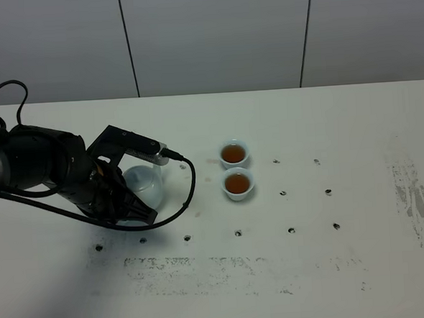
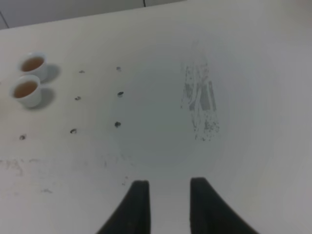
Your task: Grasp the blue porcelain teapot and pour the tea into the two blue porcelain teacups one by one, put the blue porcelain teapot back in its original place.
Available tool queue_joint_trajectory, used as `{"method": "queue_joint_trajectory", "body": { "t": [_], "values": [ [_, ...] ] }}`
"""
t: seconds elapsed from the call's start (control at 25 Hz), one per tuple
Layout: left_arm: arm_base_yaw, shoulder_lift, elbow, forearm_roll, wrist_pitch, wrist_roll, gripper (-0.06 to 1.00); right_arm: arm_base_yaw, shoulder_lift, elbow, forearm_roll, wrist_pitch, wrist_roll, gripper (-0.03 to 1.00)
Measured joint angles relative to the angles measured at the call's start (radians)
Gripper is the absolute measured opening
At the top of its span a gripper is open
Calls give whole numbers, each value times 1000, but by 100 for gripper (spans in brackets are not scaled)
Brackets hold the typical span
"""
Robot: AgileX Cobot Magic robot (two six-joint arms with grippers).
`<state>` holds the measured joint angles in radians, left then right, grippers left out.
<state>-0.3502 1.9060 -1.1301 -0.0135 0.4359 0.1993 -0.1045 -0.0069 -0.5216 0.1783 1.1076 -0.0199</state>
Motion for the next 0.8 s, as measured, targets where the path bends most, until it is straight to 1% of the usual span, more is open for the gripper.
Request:
{"method": "queue_joint_trajectory", "body": {
  "t": [0.2,0.36,0.48,0.56,0.68,0.8],
  "values": [
    [0,1,0,0,-1,1,13,0,0,0,0,0,0,22],
    [0,1,0,0,-2,39,13,0,0,0,0,0,0,22],
    [0,1,0,0,-3,46,15,0,0,0,0,0,1,22],
    [0,1,0,0,-6,46,21,0,0,0,0,0,1,22],
    [0,1,0,0,-6,46,35,0,0,0,0,0,1,22],
    [0,1,0,0,1,46,43,0,0,0,0,0,1,22]
  ]
}}
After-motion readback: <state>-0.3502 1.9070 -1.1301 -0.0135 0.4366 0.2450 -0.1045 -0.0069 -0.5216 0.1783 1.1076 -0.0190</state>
